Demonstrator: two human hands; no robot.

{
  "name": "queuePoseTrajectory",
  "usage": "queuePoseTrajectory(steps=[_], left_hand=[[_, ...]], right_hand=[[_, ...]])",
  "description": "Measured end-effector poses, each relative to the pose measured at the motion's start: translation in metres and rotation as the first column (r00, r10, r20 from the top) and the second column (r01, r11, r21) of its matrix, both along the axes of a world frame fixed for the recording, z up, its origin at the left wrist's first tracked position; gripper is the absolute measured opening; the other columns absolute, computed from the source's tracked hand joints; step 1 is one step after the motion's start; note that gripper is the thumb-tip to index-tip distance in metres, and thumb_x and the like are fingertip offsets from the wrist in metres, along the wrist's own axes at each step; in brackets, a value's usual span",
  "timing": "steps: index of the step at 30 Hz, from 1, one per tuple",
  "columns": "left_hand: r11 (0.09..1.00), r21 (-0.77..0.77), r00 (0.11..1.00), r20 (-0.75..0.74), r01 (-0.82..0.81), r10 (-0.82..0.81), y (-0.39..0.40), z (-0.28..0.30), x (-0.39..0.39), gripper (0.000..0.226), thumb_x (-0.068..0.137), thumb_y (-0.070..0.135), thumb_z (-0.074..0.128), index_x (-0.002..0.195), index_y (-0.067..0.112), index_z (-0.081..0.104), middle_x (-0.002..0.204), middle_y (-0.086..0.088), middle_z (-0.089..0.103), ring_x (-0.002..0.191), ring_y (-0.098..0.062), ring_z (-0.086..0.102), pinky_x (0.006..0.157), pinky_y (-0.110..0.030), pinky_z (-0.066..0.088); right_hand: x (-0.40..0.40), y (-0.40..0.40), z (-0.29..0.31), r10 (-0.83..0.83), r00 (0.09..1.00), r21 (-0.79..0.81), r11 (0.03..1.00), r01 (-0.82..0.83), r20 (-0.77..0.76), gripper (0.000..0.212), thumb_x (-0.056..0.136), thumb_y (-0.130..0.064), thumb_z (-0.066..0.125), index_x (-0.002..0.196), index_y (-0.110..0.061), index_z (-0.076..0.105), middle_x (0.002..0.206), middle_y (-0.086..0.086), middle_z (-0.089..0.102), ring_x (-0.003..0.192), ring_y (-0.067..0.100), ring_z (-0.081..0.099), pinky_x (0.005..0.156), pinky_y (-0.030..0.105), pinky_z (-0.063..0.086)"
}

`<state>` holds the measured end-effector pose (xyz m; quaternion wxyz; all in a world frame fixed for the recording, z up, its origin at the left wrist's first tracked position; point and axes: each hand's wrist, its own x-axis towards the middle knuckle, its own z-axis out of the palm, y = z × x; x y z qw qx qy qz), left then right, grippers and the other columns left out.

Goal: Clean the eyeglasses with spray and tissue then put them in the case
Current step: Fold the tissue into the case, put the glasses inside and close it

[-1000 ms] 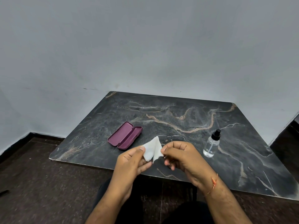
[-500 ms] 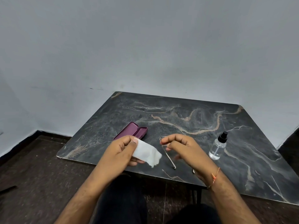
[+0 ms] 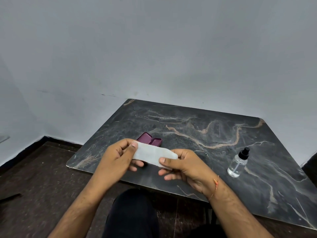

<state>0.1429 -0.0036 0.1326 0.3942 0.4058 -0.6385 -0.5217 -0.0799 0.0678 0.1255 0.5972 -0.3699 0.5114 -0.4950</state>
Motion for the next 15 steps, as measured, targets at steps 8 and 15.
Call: queuePoseTrajectory(steps=[8, 15], left_hand=[[0.974, 0.138, 0.976, -0.100, -0.178, 0.193, -0.017, -0.041, -0.011, 0.017, 0.110, 0.018, 0.063, 0.108, 0.014, 0.079, 0.085, -0.004, 0.085, 0.070, -0.015, 0.080, 0.062, -0.023, 0.065], [0.955, 0.195, 0.960, -0.128, -0.223, 0.250, -0.036, -0.058, -0.024, 0.009, 0.106, 0.015, 0.068, 0.104, 0.016, 0.078, 0.075, -0.005, 0.081, 0.064, -0.014, 0.076, 0.058, -0.021, 0.062]], right_hand=[[-0.020, -0.039, 0.003, -0.097, 0.991, 0.059, 0.993, 0.103, -0.095, 0.021, 0.093, -0.002, 0.077, 0.113, 0.003, 0.075, 0.097, 0.016, 0.080, 0.066, 0.016, 0.076, 0.056, 0.022, 0.063], [-0.033, -0.084, 0.015, -0.037, 0.970, 0.143, 0.987, 0.073, -0.239, 0.018, 0.095, -0.016, 0.077, 0.110, -0.005, 0.079, 0.097, 0.013, 0.082, 0.067, 0.018, 0.076, 0.055, 0.024, 0.063]])
